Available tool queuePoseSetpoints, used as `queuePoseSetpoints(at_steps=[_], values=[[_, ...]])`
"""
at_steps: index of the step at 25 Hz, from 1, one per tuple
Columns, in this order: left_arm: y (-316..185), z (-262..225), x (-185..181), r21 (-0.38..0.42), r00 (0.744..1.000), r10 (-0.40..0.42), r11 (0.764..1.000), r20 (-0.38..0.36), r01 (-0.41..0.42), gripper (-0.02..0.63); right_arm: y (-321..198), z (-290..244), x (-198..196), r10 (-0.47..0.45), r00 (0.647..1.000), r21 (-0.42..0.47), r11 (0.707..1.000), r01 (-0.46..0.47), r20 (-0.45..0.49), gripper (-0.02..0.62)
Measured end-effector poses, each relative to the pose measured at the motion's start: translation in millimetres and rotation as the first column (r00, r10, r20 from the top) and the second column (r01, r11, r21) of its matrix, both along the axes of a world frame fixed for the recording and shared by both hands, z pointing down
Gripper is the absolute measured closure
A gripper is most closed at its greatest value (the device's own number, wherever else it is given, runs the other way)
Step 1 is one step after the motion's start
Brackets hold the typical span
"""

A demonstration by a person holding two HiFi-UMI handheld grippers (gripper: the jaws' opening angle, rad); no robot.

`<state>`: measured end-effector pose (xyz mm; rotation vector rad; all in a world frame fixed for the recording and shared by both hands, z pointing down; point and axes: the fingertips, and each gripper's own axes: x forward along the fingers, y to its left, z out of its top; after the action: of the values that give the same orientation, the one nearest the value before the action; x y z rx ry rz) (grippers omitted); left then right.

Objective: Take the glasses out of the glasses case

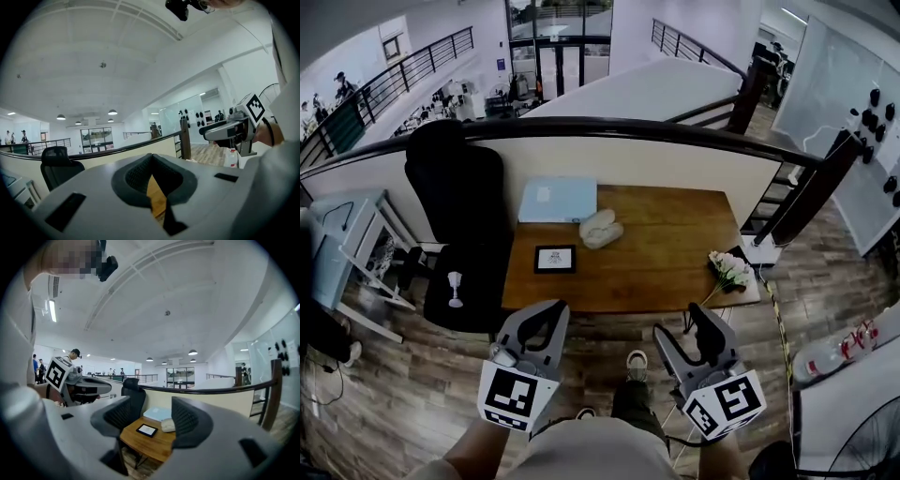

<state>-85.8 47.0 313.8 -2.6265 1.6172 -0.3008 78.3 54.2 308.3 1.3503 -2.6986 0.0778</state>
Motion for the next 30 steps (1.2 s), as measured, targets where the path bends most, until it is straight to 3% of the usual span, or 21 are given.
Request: queuePoseSetpoints(at_steps=[6,14,22,30], values=[[-61.5,-0.2,22.1,-0.023,0.998,-0.014,1.0,-0.061,0.012,0.604,-69.9,-1.0,5.8,-0.102,0.995,-0.005,0.995,0.103,0.016,0.33],[-166.2,-15.1,46.6,-0.019,0.99,-0.132,0.991,-0.045,0.131,0.604,-194.7,-1.1,32.6,-0.21,0.978,-0.011,0.978,0.21,0.007,0.33],[-239.9,-9.6,54.1,-0.038,0.958,-0.285,0.958,-0.004,0.285,0.604,-296.6,9.0,41.7,-0.345,0.938,-0.041,0.938,0.345,-0.011,0.331],[-269.9,-6.1,47.0,-0.044,0.916,-0.398,0.916,0.038,0.4,0.604,-352.2,22.7,28.7,-0.455,0.89,-0.062,0.889,0.453,-0.012,0.333]])
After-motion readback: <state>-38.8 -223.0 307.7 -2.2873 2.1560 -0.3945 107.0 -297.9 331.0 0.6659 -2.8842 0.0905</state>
